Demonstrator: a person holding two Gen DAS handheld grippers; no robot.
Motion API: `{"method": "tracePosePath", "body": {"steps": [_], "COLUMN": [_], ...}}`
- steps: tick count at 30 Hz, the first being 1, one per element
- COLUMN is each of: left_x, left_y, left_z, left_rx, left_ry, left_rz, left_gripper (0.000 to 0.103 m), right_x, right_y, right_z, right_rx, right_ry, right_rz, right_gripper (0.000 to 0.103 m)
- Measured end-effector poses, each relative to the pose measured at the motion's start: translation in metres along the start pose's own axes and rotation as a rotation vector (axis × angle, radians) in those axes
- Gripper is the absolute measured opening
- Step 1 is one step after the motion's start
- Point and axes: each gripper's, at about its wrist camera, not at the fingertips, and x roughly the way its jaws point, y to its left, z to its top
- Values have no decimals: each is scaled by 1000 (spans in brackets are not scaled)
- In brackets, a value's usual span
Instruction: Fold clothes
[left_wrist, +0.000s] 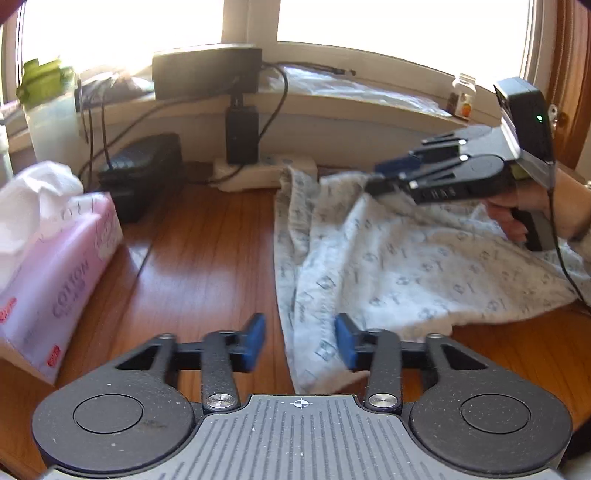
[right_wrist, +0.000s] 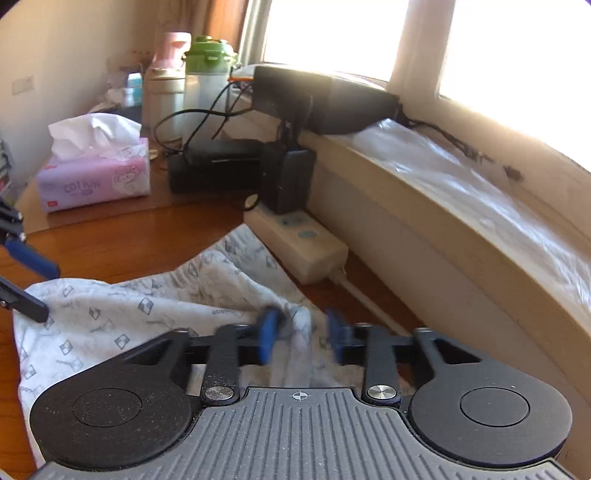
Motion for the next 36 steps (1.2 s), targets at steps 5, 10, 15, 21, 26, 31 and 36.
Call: {"method": "tracePosePath", "body": {"steps": [5,10,15,21,26,31,36], "left_x": [10,53,106,112,91,90,122], "left_y": [-9,-32,-48,-41,-73,-114,-147], "left_z": [30,68,87,100,92,95,99], "left_rx": [52,191,306,182,224,252,289], "left_ry": [-89,-104,-55,-96,-227,-268,-235], "left_rz": [-11,-1,69,148,151,-43,-178], "left_gripper": [66,66,21,21,63,66,72], "right_x": [-37,-97,-156,-211,-258,-301,-327], "right_y": [-17,-33,-48,-53,-78,-125,-167], "right_z": [-7,-28,-67,-125,-182,-240,-292], "right_rx": [-16,-28,10,46,173,343,474], "right_ry": [4,2,48,92,63,46,68], "right_rz": [-3,-13,-36,-89,-204,-344,-487], "right_gripper": [44,47,49,50,50,50,50]}}
